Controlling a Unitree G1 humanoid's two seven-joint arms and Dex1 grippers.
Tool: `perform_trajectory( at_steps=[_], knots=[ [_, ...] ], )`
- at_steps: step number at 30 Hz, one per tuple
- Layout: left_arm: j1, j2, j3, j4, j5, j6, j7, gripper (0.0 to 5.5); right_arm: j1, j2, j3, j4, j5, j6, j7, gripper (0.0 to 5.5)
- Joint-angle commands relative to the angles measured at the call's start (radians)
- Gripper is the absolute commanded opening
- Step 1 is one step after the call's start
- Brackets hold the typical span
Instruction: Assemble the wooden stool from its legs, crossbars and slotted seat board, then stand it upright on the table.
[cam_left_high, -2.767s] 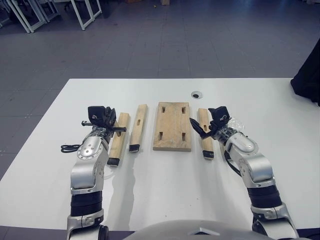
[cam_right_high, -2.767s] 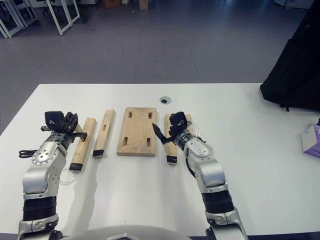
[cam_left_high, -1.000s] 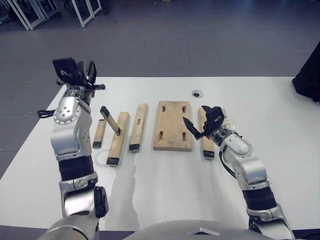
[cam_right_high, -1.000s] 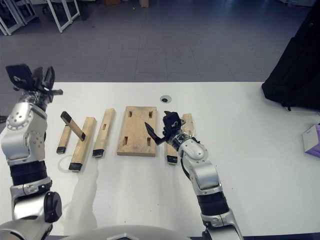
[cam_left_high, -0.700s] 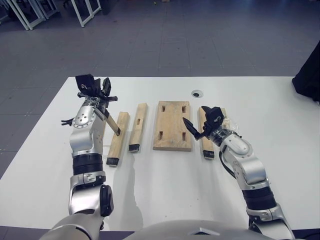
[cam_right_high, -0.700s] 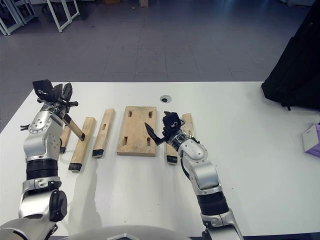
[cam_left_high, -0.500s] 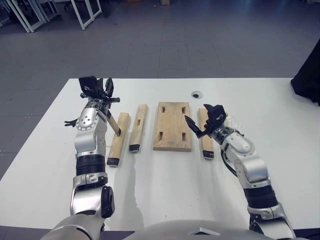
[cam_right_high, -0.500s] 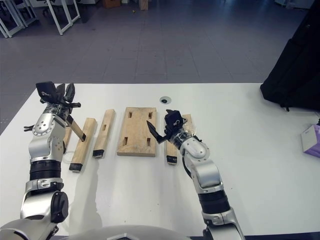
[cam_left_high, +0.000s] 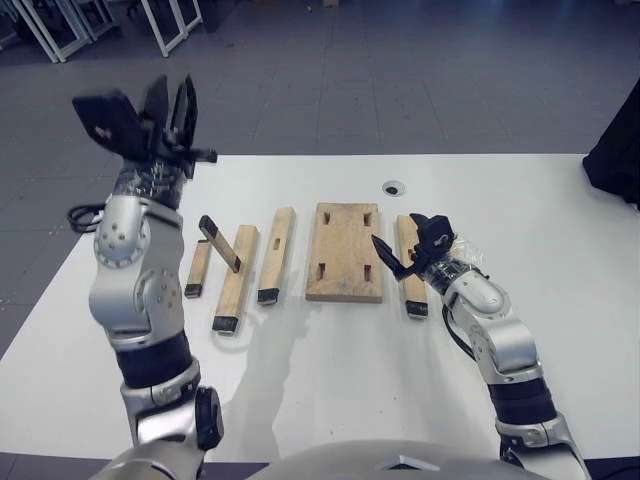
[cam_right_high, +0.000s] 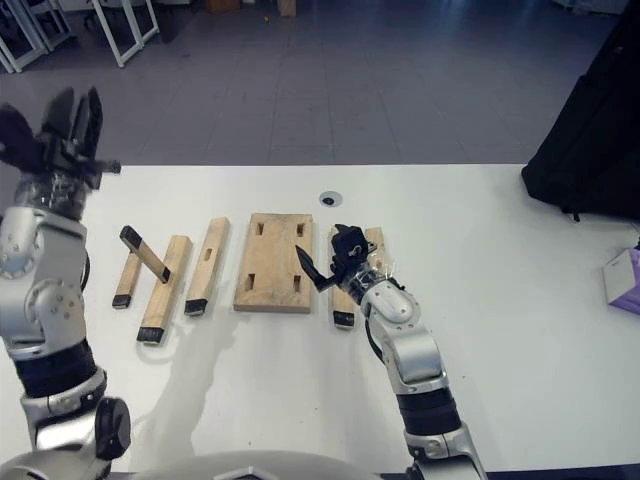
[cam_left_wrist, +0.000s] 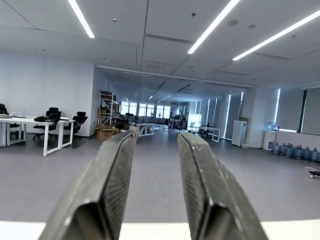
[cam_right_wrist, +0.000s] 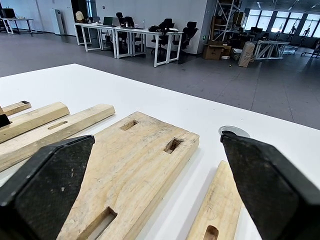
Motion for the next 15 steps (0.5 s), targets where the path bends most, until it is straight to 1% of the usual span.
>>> perform_trajectory(
  at_steps=[1,2,4,6,9,15],
  knots=[
    [0.327,-0.042,-0.134,-0.144,0.059,-0.037,-0.045,2.05,0.031,-0.01,-0.017,-0.039,0.0,0.023,-0.013,4.65],
    [0.399,-0.051,-0.153,-0.139,0.084,-0.056,-0.048,2.32,0.035,-0.012,-0.018,-0.046,0.001,0.027,-0.014,4.65],
    [0.493,-0.063,-0.178,-0.115,0.114,-0.086,-0.058,2.67,0.041,-0.016,-0.019,-0.056,0.001,0.033,-0.011,4.65],
    [0.54,-0.062,-0.194,-0.06,0.123,-0.093,-0.078,2.97,0.046,-0.014,-0.014,-0.064,0.001,0.041,-0.01,4.65],
    [0.574,-0.034,-0.191,-0.012,0.128,-0.042,-0.09,3.52,0.06,-0.01,-0.005,-0.079,0.0,0.051,-0.011,4.65],
    [0.521,-0.001,-0.142,-0.029,0.116,0.161,-0.038,3.52,0.097,-0.008,0.008,-0.113,0.0,0.072,-0.017,4.65]
  ],
)
